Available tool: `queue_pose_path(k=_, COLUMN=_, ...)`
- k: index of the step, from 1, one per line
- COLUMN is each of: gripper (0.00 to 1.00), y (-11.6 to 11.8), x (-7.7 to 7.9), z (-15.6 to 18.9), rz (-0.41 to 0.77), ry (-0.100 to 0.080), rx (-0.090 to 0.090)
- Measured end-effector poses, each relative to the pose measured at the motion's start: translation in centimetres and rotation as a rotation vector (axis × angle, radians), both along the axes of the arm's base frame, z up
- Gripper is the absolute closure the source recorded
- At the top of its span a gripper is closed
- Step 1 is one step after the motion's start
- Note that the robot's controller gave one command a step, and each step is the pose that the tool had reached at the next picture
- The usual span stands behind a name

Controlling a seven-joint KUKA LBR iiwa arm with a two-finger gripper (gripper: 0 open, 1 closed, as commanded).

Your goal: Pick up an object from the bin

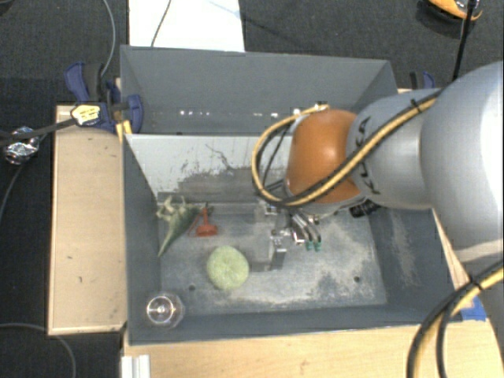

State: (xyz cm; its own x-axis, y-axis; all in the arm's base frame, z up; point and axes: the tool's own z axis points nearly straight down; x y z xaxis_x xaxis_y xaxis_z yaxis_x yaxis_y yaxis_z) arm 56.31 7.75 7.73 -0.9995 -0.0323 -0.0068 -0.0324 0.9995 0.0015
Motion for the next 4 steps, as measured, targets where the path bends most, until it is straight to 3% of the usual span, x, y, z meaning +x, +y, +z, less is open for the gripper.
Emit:
queue_pose_path(k=1, gripper=0.0, y=2.2, x=-0.4, z=-0.3, rz=0.094, ry=0.003, rx=-0.001)
queue_pose_path(k=2, gripper=0.0, y=4.0, x=-1.5, z=-0.3, rz=0.338, ry=0.002, rx=-0.003)
queue_pose_path(k=3, gripper=0.0, y=7.8, x=-3.2, z=-0.6, rz=0.283, ry=0.003, rx=-0.002)
queue_pose_path(k=4, gripper=1.0, y=9.2, x=-2.8, z=-0.7, rz=0.599, ry=-0.004, rx=-0.003)
